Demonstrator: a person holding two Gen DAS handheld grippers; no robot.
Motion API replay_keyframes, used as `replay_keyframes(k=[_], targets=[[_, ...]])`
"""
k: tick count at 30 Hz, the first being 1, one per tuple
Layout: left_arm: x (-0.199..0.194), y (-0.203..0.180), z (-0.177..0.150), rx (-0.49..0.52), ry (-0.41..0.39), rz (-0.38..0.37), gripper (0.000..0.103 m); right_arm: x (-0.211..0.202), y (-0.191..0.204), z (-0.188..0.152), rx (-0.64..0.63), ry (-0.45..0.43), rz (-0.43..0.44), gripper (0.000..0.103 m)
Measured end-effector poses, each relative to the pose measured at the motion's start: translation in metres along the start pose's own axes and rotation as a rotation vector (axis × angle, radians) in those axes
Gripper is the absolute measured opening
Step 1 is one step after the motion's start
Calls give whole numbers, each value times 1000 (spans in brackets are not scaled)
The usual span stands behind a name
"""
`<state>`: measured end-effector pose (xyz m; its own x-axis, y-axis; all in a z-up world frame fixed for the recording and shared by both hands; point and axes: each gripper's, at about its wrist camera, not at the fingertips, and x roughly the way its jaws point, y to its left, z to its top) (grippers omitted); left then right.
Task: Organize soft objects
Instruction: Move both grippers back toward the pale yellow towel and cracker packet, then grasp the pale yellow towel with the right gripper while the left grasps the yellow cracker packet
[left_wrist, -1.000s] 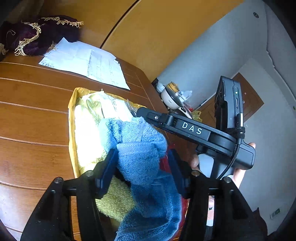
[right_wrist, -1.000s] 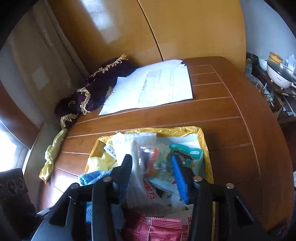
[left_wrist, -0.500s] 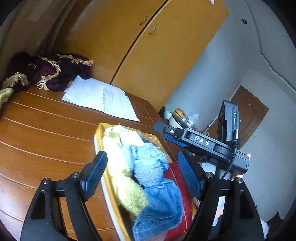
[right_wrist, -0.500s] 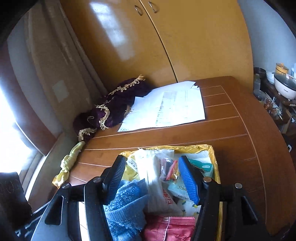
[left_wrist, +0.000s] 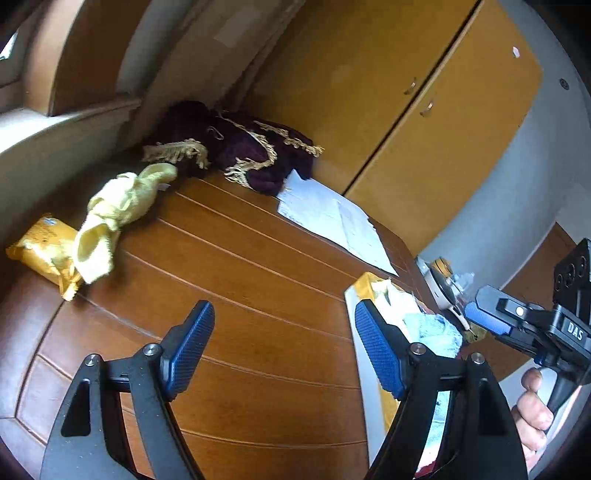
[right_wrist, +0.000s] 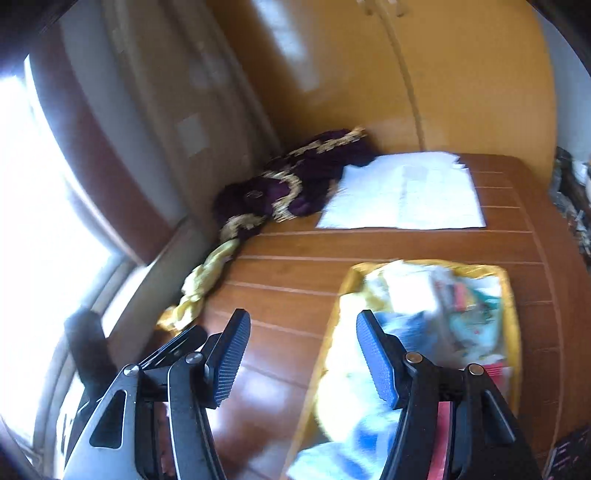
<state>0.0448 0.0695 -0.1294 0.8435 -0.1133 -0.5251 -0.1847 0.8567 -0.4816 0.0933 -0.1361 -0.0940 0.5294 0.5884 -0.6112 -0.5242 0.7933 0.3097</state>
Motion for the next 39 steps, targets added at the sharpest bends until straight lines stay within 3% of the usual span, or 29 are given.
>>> replay_keyframes(k=[5,9,13,15,18,21,23,25,29,32,35,39], targets=[[-23,29,7,8,-72,144,78,42,43,-7,2,88,82,62],[-22,53,20,-1,-62,252,78,82,69,-13,21,167,125,61],[-4,61,39,131,-57,362,78,122,81,-18,33,185,100,60],[9,67,49,179,-47,428,78,137,78,-23,51,213,85,56],[31,81,67,160,3,437,78,145,70,-29,78,233,81,56],[52,88,82,163,67,482,66,144,66,-30,80,212,67,56],[48,92,87,137,96,465,62,144,64,-30,89,204,76,56],[30,95,83,115,75,442,63,144,64,-30,87,204,94,56],[-3,105,57,45,62,419,64,143,69,-27,80,190,109,56],[-15,114,37,41,62,410,65,141,78,-26,95,213,111,58],[-21,120,30,19,14,411,65,148,94,-18,142,259,156,58],[-29,131,31,-56,-15,304,67,170,119,2,167,269,143,58]])
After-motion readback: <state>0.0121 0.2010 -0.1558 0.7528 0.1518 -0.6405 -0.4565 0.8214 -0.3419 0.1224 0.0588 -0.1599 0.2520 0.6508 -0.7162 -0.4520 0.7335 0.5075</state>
